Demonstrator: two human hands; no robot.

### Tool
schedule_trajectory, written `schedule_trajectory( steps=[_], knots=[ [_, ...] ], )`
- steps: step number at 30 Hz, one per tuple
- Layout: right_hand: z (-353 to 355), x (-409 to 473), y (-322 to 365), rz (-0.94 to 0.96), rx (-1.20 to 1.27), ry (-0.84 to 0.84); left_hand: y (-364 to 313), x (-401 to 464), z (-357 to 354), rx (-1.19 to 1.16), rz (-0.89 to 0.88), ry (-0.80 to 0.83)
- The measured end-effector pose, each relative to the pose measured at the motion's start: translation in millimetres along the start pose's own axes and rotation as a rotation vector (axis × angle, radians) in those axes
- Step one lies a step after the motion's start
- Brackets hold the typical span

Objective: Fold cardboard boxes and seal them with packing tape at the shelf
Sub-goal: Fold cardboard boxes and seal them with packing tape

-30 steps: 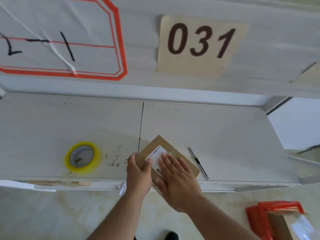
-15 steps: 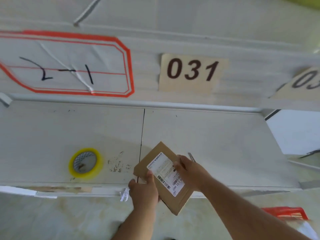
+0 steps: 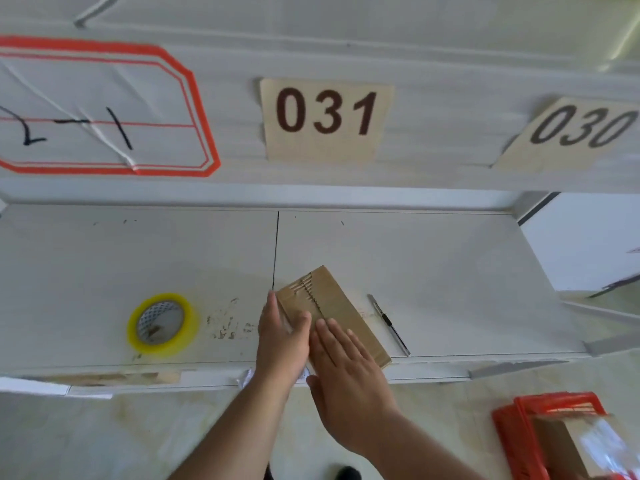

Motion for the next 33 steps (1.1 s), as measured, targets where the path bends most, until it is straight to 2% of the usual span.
schedule_trajectory(
  steps=[5, 9, 14, 16, 19, 21, 25, 27, 33],
  knots=[
    [-2.0, 7.4, -8.5, 0.062, -0.016, 0.043, 7.3, 10.4, 1.0, -0.201, 0.099, 0.036],
    [1.8, 26.9, -19.0, -0.106, -0.013, 0.123, 5.8, 12.4, -3.4, -0.213, 0.103, 0.009],
    [7.2, 39.9, -24.9, -0.165, 0.082, 0.203, 2.4, 9.7, -6.4, -0.267, 0.141, 0.015],
    [12.3, 44.4, -22.9, -0.245, 0.124, 0.221, 0.4, 7.4, -5.8, -0.265, 0.149, 0.023],
    [22.0, 61.9, -22.2, -0.396, 0.203, 0.299, -2.2, 4.8, -4.5, -0.259, 0.127, 0.047],
    [26.6, 72.4, -25.2, -0.423, 0.255, 0.324, -4.4, 3.9, -3.9, -0.23, 0.095, 0.07],
    [27.6, 71.0, -53.1, -0.542, 0.599, 0.446, 2.7, -1.3, -5.3, -0.176, 0.055, 0.062],
    [24.5, 58.4, -67.1, -0.573, 0.696, 0.492, 5.7, -6.3, -5.4, -0.154, 0.049, 0.039],
    [1.5, 16.4, -53.4, -0.754, 1.024, 0.382, -11.7, -22.1, -3.2, 0.117, -0.118, 0.095]
  ],
)
Point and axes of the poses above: each hand's wrist, its own x-axis towards the middle knuckle, its own z-axis out of the back of the hand, y = z × x, the point moved 1 cm from there along x, towards the middle knuckle, and after that the axes turned 12 degrees about -z, right-handed, at the moved point
